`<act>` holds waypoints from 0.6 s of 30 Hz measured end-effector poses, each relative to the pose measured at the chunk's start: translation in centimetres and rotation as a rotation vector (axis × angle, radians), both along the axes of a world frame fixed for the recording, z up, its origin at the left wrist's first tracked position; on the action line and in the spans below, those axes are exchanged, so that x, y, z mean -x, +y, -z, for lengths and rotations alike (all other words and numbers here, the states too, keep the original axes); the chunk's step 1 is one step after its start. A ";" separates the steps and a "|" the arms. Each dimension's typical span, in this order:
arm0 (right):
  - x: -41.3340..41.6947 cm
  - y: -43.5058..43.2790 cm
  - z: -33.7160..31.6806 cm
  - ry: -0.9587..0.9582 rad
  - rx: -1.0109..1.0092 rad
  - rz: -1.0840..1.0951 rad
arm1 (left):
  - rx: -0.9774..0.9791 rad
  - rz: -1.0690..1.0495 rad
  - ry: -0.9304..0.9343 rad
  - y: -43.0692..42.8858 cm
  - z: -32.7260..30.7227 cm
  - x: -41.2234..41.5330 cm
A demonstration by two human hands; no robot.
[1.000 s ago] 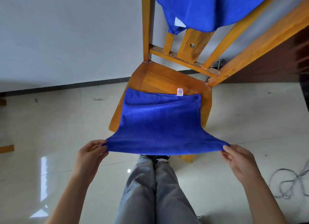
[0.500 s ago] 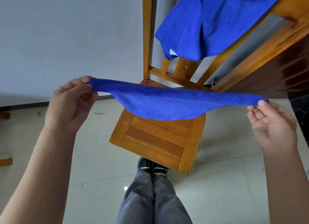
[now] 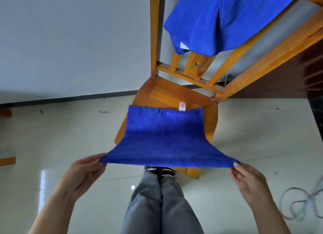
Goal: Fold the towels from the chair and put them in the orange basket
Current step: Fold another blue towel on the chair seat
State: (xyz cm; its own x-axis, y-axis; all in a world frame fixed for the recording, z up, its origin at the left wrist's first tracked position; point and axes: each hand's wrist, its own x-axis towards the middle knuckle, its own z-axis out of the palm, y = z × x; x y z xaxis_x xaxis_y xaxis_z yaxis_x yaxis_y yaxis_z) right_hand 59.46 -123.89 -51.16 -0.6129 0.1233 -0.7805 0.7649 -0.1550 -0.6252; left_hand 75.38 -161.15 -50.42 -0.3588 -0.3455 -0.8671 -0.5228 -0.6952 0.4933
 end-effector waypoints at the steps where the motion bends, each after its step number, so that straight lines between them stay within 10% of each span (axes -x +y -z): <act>1: -0.1 -0.1 0.7 -0.033 -0.009 0.000 | 0.034 0.033 -0.032 0.3 0.7 0.0; 18: 9.1 -5.5 11.9 -0.207 -0.322 -0.168 | 0.483 0.252 -0.220 -1.3 13.0 10.4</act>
State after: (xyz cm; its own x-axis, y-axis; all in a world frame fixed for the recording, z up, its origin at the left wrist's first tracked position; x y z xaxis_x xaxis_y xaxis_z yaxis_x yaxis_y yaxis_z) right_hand 50.37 -129.36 -63.08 -0.4800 0.2926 -0.8270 0.8773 0.1613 -0.4521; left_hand 64.98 -162.40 -63.40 -0.3104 -0.6472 -0.6963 -0.7689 -0.2597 0.5842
